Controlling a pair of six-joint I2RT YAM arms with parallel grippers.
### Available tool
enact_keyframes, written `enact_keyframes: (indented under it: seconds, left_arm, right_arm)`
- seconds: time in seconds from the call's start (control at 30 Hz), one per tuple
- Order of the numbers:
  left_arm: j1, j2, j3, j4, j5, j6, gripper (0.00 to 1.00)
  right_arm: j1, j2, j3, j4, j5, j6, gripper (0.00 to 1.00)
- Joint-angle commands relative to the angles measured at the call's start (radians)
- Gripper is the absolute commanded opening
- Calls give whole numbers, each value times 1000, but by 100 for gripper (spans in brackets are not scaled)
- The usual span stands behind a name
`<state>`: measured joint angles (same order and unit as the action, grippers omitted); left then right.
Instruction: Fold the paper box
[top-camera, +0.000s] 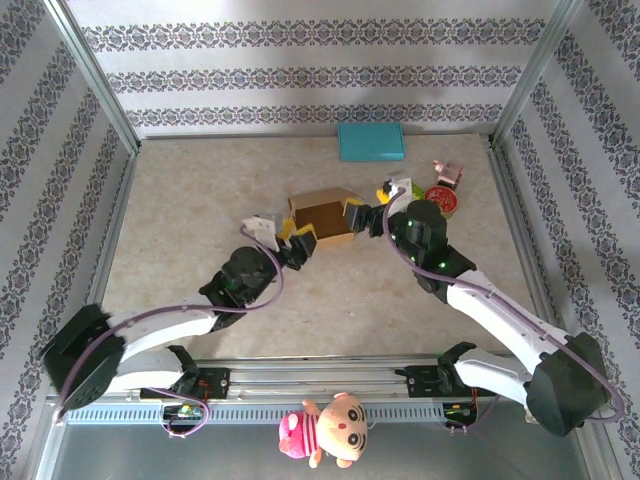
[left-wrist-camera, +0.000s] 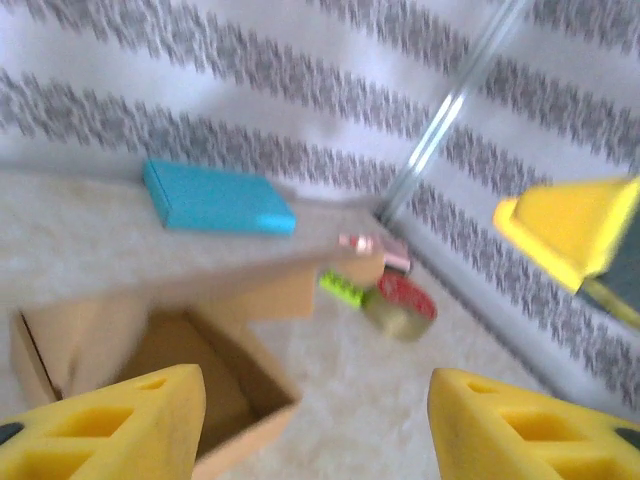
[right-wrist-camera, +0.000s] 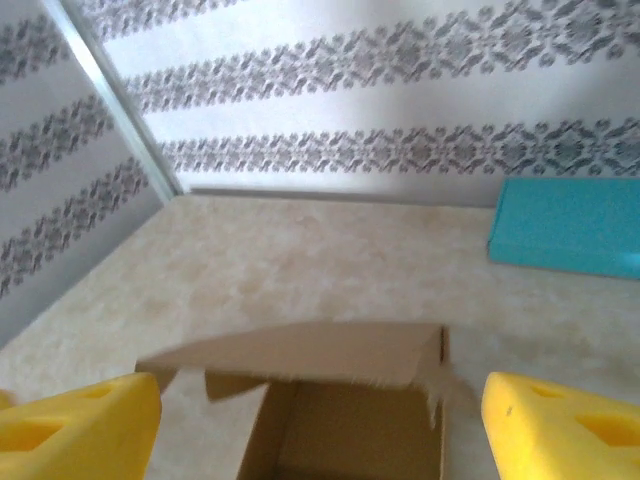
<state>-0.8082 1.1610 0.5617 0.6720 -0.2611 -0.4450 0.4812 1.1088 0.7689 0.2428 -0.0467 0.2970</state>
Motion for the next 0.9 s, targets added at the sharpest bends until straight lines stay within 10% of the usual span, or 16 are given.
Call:
enact_keyframes:
  seconds: [0.0, 0.2, 0.3, 0.47, 0.87]
  left_arm:
    - [58, -54, 162, -385, -176, -48, 63]
    - [363, 151, 430, -627, 300, -351, 61]
    - [393, 206, 421, -586, 322, -416, 58]
    - [409, 339, 434, -553, 375, -462, 58]
    - [374, 616, 355, -446, 523, -431, 21]
  right_arm:
    - [-86, 121, 192, -126, -41, 64, 83]
    - [-174, 557, 751, -651, -232, 52, 74]
    - [-186, 697, 876, -779, -298, 42, 74]
    - [-166, 782, 836, -787, -373, 45, 71]
    - [-108, 807, 588, -728, -51, -33, 68]
